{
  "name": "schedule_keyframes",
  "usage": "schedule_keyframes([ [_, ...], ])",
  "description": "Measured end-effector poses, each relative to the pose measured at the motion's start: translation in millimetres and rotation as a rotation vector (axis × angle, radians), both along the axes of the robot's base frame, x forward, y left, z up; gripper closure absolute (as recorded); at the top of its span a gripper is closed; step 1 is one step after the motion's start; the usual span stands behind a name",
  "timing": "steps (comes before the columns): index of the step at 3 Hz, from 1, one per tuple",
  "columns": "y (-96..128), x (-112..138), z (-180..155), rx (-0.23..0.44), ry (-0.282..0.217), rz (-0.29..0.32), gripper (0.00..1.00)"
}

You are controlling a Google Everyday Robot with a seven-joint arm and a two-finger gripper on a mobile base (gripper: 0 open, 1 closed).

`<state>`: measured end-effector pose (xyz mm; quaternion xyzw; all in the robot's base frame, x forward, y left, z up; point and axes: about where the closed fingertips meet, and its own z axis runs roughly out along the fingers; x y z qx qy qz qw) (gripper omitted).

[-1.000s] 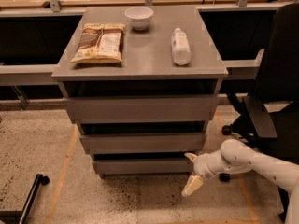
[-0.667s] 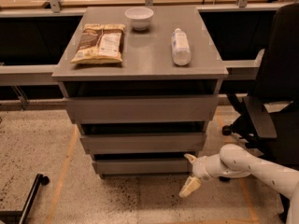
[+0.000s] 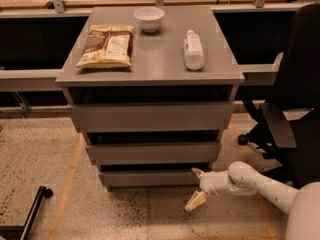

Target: Open bottom drawer

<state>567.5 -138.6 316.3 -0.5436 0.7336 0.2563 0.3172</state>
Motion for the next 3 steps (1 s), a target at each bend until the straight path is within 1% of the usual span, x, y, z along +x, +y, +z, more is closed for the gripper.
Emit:
schedule_keyframes([
  [1, 1.2, 14.2, -29.6, 0.023, 0.013, -0.022, 0.00],
  [2, -2.1, 29.4, -54.9, 0.036, 0.026, -0.047, 0.00],
  [3, -13.7, 73.2, -87.8, 0.058, 0.029, -0.066, 0.00],
])
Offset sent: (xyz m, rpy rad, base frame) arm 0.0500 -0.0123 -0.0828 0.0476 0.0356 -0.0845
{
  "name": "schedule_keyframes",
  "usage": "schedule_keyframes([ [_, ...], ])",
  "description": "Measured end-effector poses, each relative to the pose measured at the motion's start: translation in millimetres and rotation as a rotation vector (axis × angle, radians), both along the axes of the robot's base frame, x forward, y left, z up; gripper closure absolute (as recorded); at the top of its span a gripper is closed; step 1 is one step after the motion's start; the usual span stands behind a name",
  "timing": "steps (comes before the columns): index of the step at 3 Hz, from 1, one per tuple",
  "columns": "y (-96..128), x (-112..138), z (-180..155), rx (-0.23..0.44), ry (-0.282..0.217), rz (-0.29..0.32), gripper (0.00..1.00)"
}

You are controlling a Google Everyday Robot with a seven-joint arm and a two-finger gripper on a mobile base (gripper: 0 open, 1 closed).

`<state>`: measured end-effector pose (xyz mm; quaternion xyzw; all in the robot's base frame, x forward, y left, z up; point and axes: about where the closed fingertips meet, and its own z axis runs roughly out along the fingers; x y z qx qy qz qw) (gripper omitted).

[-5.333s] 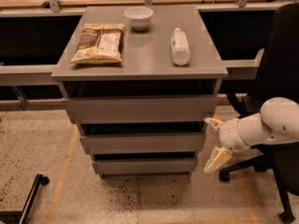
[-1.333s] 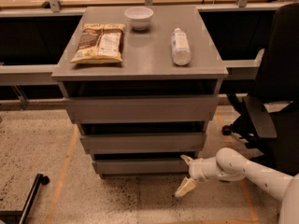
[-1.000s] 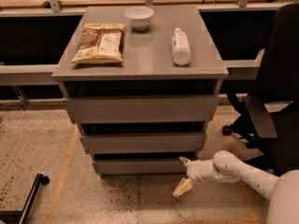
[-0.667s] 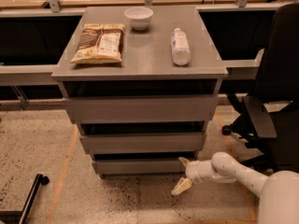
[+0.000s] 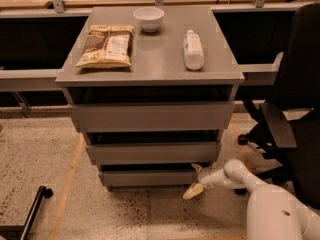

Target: Open bottom drawer

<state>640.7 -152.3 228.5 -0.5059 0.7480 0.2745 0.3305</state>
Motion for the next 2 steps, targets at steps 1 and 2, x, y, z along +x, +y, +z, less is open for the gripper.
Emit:
schedule_keyframes([
  [1, -1.7, 5.5, 2.4, -0.004, -0.013, -0.013, 0.00],
  [2, 6.4, 6.7, -0.6, -0.006, -0.025, -0.040, 0.00],
])
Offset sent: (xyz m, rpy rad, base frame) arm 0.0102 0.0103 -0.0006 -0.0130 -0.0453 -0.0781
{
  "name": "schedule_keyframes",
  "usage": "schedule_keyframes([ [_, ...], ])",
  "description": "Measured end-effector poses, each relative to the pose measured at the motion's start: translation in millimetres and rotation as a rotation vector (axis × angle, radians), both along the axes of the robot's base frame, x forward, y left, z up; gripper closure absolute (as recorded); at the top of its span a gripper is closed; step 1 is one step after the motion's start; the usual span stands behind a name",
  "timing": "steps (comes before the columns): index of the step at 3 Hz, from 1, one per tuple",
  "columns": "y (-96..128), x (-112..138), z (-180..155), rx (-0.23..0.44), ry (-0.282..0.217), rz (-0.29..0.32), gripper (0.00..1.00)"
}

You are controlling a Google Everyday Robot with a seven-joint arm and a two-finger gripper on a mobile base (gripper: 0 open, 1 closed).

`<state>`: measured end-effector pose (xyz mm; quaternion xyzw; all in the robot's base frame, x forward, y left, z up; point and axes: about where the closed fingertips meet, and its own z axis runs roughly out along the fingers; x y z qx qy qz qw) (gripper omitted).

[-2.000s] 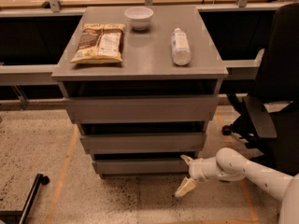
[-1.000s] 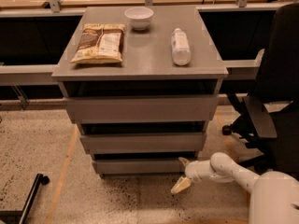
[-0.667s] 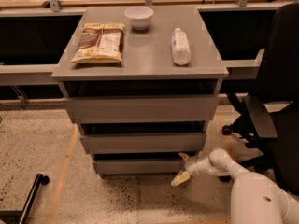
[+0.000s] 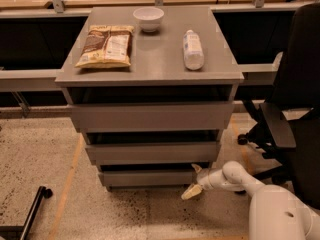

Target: Open bottom drawer

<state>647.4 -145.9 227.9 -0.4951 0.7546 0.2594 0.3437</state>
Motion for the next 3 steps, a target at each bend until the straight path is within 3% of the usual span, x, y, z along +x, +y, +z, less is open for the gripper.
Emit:
schedule_keyframes([
  [1, 8.8, 8.2, -5.8, 0.013, -0.021, -0.013, 0.00],
  [2, 15.7, 17.7, -28.7, 0.023, 0.003, -0.027, 0.00],
  [3, 19.0, 19.4, -41.7, 0.033, 0.029, -0.032, 0.15],
])
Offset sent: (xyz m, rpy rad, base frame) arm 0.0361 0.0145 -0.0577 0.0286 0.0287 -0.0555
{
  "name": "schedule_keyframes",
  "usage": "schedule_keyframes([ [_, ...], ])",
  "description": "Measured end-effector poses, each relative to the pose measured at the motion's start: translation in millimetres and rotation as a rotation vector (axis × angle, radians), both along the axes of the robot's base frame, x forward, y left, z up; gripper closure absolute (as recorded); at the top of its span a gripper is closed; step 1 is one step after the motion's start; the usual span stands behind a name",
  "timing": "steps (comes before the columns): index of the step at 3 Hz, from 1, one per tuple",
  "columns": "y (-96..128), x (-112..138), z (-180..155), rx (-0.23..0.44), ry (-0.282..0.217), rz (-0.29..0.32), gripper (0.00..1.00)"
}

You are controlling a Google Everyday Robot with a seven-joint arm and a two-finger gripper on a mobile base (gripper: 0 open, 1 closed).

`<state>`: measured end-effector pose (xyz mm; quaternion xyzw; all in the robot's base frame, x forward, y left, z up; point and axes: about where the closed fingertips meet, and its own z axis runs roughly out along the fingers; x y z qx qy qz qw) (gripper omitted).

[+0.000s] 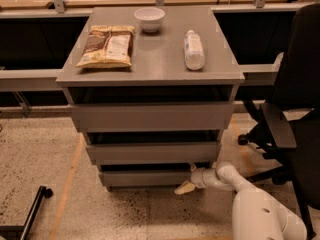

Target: Open bottom drawer

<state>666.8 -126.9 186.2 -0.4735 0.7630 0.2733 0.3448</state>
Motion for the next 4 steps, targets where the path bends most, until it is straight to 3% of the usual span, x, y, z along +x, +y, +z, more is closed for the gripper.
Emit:
schedule_keyframes([
  [2, 0.1, -0.1, 11.5, 0.000, 0.001, 0.000, 0.61],
  [3, 0.1, -0.1, 15.3, 0.000, 0.001, 0.001, 0.60],
  [4, 0.2, -0.1, 16.8, 0.000, 0.001, 0.001, 0.37],
])
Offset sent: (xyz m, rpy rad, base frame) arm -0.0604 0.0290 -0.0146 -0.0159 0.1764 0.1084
